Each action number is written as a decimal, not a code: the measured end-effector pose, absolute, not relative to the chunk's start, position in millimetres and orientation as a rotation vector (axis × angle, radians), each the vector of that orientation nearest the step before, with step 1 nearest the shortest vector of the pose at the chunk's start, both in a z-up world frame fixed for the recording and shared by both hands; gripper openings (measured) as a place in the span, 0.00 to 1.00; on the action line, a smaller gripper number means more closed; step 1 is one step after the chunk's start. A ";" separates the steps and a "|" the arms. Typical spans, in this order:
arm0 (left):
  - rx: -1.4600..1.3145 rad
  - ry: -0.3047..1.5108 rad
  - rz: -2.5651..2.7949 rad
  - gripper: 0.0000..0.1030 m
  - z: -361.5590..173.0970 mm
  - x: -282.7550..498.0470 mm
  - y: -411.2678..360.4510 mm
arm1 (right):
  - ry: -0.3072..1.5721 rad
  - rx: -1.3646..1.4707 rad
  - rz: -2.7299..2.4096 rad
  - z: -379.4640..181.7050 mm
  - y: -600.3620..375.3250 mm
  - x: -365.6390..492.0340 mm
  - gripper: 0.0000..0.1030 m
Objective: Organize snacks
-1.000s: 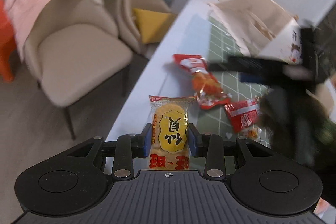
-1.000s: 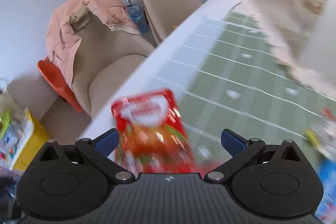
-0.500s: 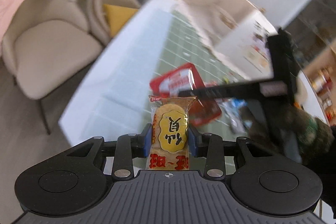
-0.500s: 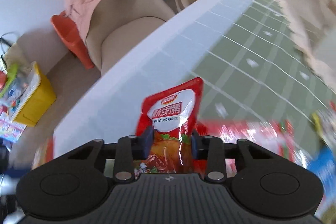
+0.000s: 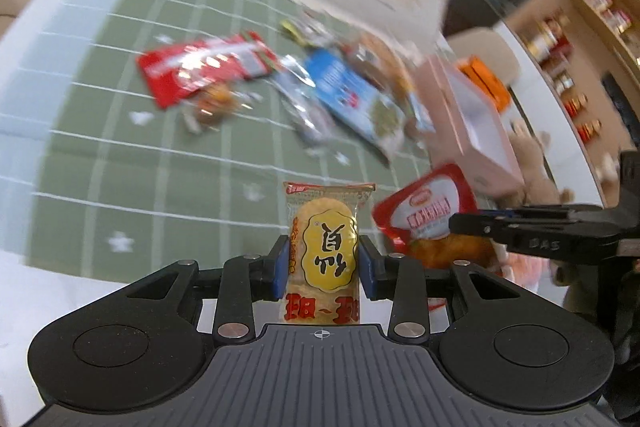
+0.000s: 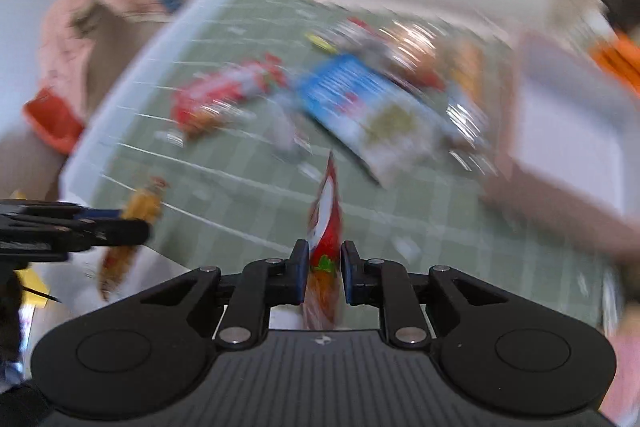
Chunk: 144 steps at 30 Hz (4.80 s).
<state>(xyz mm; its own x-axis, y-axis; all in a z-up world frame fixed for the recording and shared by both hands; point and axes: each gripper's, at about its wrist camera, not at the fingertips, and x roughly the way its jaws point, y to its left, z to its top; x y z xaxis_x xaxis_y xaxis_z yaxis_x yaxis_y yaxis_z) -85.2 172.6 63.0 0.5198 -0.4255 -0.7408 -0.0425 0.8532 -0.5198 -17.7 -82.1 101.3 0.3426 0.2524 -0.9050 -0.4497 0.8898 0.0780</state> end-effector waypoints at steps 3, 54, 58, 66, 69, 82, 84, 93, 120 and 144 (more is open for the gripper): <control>-0.492 1.024 -0.263 0.38 61.0 -76.6 162.5 | 1.112 -0.146 0.415 86.8 -104.6 -24.3 0.74; -0.307 0.698 -0.677 0.43 221.7 127.7 -33.5 | 0.679 -0.067 0.080 159.4 -211.6 -80.9 0.65; -0.191 0.717 -0.613 0.42 171.2 159.0 -65.0 | 0.669 -0.057 0.047 154.4 -220.6 -78.3 0.65; -0.338 0.713 -0.537 0.42 145.6 105.1 -3.9 | 0.657 -0.001 0.066 166.0 -240.4 -49.9 0.65; -0.342 0.799 -0.403 0.42 130.2 75.6 42.6 | 0.620 0.038 0.115 190.9 -244.8 -15.3 0.65; -0.332 0.991 -0.038 0.42 54.8 -16.3 166.9 | 0.800 0.081 0.157 177.3 -212.4 84.8 0.88; -0.338 1.004 -0.028 0.42 50.1 -15.8 170.9 | 0.833 0.075 0.176 160.8 -207.8 64.8 0.88; -0.066 0.923 -0.122 0.42 69.9 42.1 169.4 | 0.887 -0.114 0.126 106.3 -190.8 -41.1 0.88; 0.050 1.144 -0.523 0.54 35.0 36.7 161.5 | 0.982 -0.106 0.279 90.1 -142.3 -56.4 0.91; 0.366 1.037 -0.448 0.68 38.6 -46.3 92.7 | 0.916 -0.132 0.398 89.9 -113.8 -57.4 0.93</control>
<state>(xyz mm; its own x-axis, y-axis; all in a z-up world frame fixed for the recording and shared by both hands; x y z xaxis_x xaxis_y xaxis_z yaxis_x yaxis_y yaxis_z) -46.3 92.7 38.6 0.4333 -0.1811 -0.8829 0.5181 0.8516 0.0796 -57.4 -113.8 89.9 0.5420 0.2787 -0.7929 -0.3895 0.9193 0.0568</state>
